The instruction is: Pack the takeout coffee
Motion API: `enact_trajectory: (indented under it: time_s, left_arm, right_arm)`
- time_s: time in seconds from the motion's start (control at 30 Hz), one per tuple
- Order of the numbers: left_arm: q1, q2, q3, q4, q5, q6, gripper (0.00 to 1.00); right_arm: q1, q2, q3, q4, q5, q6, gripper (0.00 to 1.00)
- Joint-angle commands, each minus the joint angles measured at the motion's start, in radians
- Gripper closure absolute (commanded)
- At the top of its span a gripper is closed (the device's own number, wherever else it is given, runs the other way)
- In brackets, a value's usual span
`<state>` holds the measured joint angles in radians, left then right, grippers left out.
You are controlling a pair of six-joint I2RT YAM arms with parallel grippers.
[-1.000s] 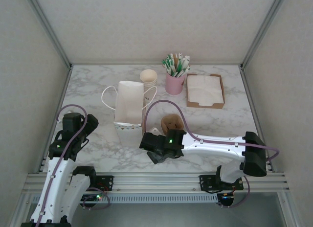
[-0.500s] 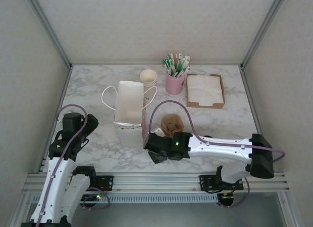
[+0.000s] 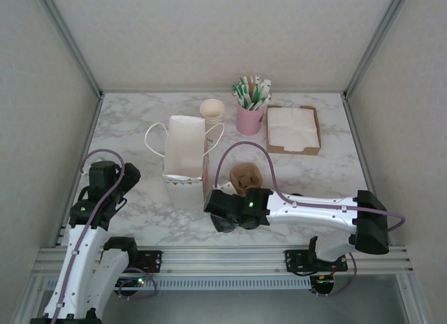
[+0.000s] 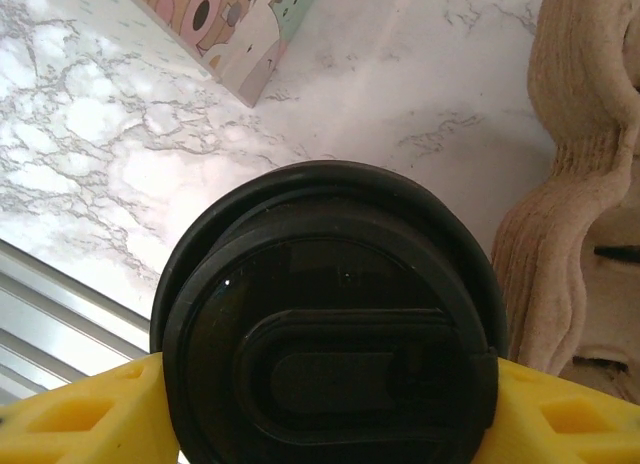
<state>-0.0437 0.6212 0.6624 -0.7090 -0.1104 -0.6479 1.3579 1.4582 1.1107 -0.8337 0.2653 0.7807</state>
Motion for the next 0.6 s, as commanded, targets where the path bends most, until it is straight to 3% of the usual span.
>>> enact_trajectory:
  time_s: [0.0,0.2,0.33,0.57]
  left_arm:
    - [0.007,-0.011,-0.001,-0.015,-0.011,0.001,0.18]
    - [0.008,-0.015,-0.007,-0.011,-0.011,-0.001,0.18]
    - [0.006,-0.014,-0.006,-0.012,-0.011,-0.001,0.18]
    - [0.007,-0.018,-0.007,-0.012,-0.007,-0.002,0.18]
  right_arm:
    - [-0.004,0.122,-0.111,-0.051,-0.188,0.085,0.37]
    - [0.026,0.183,-0.035,-0.194,-0.037,0.094,0.38]
    - [0.062,0.188,-0.031,-0.177,0.029,0.117,0.39]
    - [0.074,0.165,-0.115,-0.093,0.037,0.185,0.42]
